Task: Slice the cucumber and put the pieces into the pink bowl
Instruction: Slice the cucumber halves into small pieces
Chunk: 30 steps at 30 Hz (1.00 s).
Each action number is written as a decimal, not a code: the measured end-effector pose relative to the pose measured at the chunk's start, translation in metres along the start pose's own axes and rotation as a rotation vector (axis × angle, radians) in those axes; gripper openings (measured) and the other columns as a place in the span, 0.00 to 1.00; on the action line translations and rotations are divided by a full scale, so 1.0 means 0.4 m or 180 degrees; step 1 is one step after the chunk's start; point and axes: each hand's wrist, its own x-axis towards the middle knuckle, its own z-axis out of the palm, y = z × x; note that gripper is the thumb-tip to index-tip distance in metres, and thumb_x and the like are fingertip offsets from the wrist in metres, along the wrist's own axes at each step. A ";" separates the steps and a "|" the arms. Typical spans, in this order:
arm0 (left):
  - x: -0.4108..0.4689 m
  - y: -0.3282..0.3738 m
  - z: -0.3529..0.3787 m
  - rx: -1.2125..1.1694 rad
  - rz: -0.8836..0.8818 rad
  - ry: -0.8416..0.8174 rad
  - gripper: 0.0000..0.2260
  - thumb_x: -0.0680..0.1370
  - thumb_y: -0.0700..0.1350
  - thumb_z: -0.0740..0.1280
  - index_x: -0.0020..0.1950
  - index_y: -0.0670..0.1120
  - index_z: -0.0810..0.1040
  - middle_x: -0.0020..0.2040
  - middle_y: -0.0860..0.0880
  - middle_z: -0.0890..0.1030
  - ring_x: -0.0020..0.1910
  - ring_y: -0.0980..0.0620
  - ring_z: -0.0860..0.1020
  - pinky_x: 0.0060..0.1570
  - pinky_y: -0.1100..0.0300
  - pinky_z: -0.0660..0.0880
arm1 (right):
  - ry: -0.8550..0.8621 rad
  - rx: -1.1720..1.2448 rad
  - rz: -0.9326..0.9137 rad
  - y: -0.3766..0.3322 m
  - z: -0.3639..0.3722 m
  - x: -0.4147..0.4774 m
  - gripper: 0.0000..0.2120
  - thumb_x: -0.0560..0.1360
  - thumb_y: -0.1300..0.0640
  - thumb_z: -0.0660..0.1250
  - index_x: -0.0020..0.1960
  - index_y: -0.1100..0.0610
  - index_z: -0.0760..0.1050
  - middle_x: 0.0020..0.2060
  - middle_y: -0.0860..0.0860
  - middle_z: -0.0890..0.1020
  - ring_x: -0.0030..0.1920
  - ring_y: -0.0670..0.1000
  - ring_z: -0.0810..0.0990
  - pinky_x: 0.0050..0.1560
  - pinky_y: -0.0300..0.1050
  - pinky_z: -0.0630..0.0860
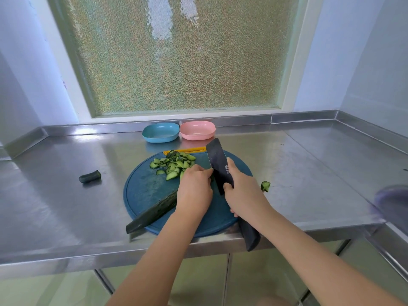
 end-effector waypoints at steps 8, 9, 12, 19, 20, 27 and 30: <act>0.004 -0.006 -0.004 -0.0171 0.0033 -0.0001 0.09 0.74 0.33 0.63 0.49 0.39 0.82 0.45 0.41 0.81 0.46 0.41 0.76 0.45 0.52 0.71 | -0.0334 -0.0225 0.0139 -0.026 -0.024 0.012 0.34 0.79 0.62 0.54 0.78 0.46 0.42 0.55 0.56 0.78 0.28 0.50 0.76 0.34 0.45 0.81; 0.004 -0.006 -0.005 -0.0191 0.0015 -0.0023 0.09 0.74 0.34 0.63 0.49 0.39 0.82 0.45 0.41 0.81 0.47 0.41 0.75 0.45 0.52 0.70 | -0.0418 -0.0252 0.0155 -0.033 -0.029 0.017 0.34 0.78 0.63 0.54 0.79 0.47 0.43 0.55 0.57 0.78 0.27 0.50 0.76 0.32 0.44 0.81; 0.004 -0.007 -0.003 -0.0283 -0.0007 -0.0035 0.10 0.74 0.34 0.64 0.51 0.41 0.83 0.46 0.41 0.81 0.48 0.42 0.76 0.47 0.52 0.71 | -0.0719 -0.0475 0.0162 -0.063 -0.045 0.039 0.35 0.75 0.67 0.53 0.79 0.52 0.47 0.39 0.57 0.78 0.19 0.47 0.74 0.22 0.39 0.75; -0.002 -0.001 -0.006 -0.0383 -0.0086 -0.0035 0.12 0.74 0.34 0.62 0.53 0.40 0.82 0.48 0.41 0.81 0.50 0.43 0.76 0.50 0.54 0.70 | -0.0529 0.0069 0.0327 -0.039 -0.018 0.026 0.35 0.77 0.66 0.54 0.78 0.51 0.44 0.50 0.56 0.76 0.24 0.50 0.76 0.26 0.42 0.78; -0.002 -0.001 -0.007 -0.0376 -0.0119 -0.0041 0.13 0.75 0.34 0.62 0.55 0.40 0.81 0.50 0.42 0.81 0.51 0.43 0.76 0.51 0.55 0.70 | -0.0443 0.0230 0.0332 -0.024 -0.012 0.023 0.34 0.78 0.64 0.55 0.79 0.50 0.44 0.50 0.52 0.74 0.23 0.48 0.75 0.26 0.42 0.77; -0.001 -0.002 -0.004 -0.0342 -0.0250 -0.0049 0.12 0.75 0.35 0.61 0.54 0.42 0.81 0.48 0.42 0.81 0.50 0.44 0.76 0.49 0.53 0.72 | -0.0067 0.0615 0.0145 0.011 0.007 -0.002 0.33 0.80 0.60 0.56 0.78 0.43 0.45 0.51 0.46 0.69 0.25 0.47 0.75 0.23 0.36 0.73; 0.001 -0.003 -0.003 -0.0324 -0.0256 -0.0049 0.13 0.75 0.36 0.62 0.55 0.44 0.81 0.49 0.43 0.81 0.50 0.45 0.75 0.48 0.54 0.71 | -0.0057 0.0669 0.0129 0.014 0.007 -0.002 0.33 0.80 0.60 0.56 0.78 0.43 0.46 0.51 0.46 0.68 0.25 0.47 0.75 0.23 0.35 0.73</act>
